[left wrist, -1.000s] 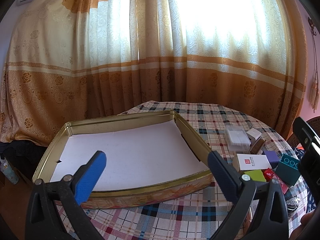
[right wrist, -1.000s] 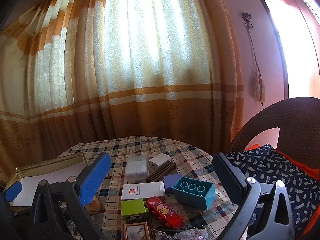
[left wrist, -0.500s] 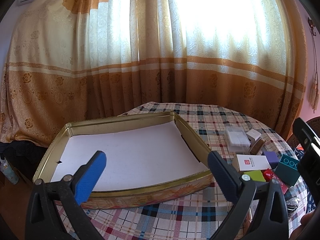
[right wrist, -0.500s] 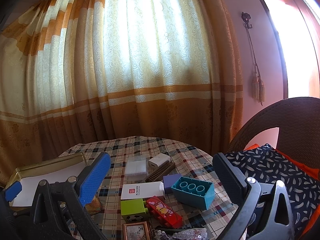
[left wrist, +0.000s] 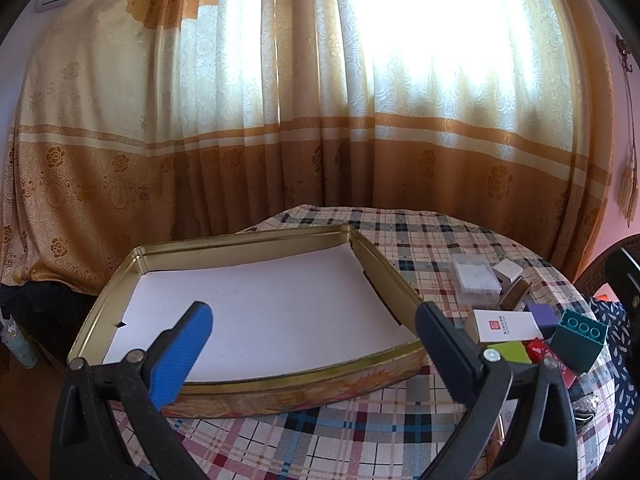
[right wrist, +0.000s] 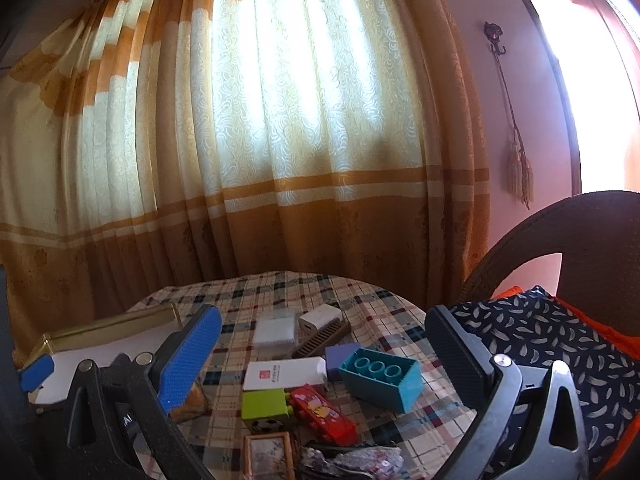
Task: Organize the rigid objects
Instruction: 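Grasp the black comb with the right tool while the left tool reaches for the copper picture frame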
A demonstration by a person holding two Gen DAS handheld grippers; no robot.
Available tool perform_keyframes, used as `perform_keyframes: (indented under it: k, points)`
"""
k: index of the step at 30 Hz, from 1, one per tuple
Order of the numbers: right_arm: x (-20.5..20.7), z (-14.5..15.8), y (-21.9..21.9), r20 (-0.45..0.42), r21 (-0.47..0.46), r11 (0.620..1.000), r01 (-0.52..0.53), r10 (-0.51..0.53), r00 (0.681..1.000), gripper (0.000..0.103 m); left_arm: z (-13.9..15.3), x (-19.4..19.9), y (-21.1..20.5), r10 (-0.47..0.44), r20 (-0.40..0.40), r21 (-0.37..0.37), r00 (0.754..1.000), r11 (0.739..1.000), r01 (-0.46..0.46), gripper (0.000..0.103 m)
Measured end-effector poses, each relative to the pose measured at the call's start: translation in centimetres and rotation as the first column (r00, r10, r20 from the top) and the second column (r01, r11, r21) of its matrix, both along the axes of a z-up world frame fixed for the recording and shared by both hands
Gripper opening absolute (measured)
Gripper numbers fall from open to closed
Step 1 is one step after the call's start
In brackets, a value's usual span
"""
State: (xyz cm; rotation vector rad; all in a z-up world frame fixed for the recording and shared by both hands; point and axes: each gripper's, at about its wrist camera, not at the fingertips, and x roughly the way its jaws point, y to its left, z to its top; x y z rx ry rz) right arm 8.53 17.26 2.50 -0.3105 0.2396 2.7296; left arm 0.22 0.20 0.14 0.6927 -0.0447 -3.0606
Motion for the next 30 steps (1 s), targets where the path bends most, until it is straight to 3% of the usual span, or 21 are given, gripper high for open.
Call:
perform_keyframes:
  k: [5, 13, 15, 18, 23, 30]
  points:
    - [1.0, -0.4, 0.9, 0.042, -0.003, 0.999, -0.04, 0.04, 0.998, 0.102, 0.0, 0.1, -0.1, -0.012, 0.01, 0.004, 1.0, 1.0, 0.012, 0.103]
    - [3.4, -2.5, 2.4, 0.157, 0.07, 0.993, -0.094, 0.082, 0.984, 0.101, -0.8, 0.6, 0.5, -0.129, 0.118, 0.022, 0.985, 0.992, 0.127, 0.103]
    - [3.6, -3.2, 2.7, 0.19, 0.059, 0.991, -0.12, 0.107, 0.976, 0.091, -1.1, 0.7, 0.8, -0.154, 0.145, 0.022, 0.977, 0.988, 0.153, 0.102]
    - [3.0, -4.3, 3.0, 0.247, 0.015, 0.988, -0.157, 0.148, 0.958, 0.081, -1.5, 0.9, 1.8, -0.21, 0.184, 0.023, 0.96, 0.978, 0.21, 0.102]
    - [2.5, -5.5, 3.1, 0.289, -0.044, 0.979, -0.199, 0.203, 0.935, 0.08, -2.2, 1.6, 3.6, -0.287, 0.233, -0.001, 0.929, 0.955, 0.295, 0.096]
    - [2.1, -5.5, 2.9, 0.293, -0.106, 0.955, -0.276, 0.295, 0.91, 0.08, -2.7, 1.8, 4.5, -0.36, 0.296, 0.039, 0.884, 0.93, 0.366, 0.096]
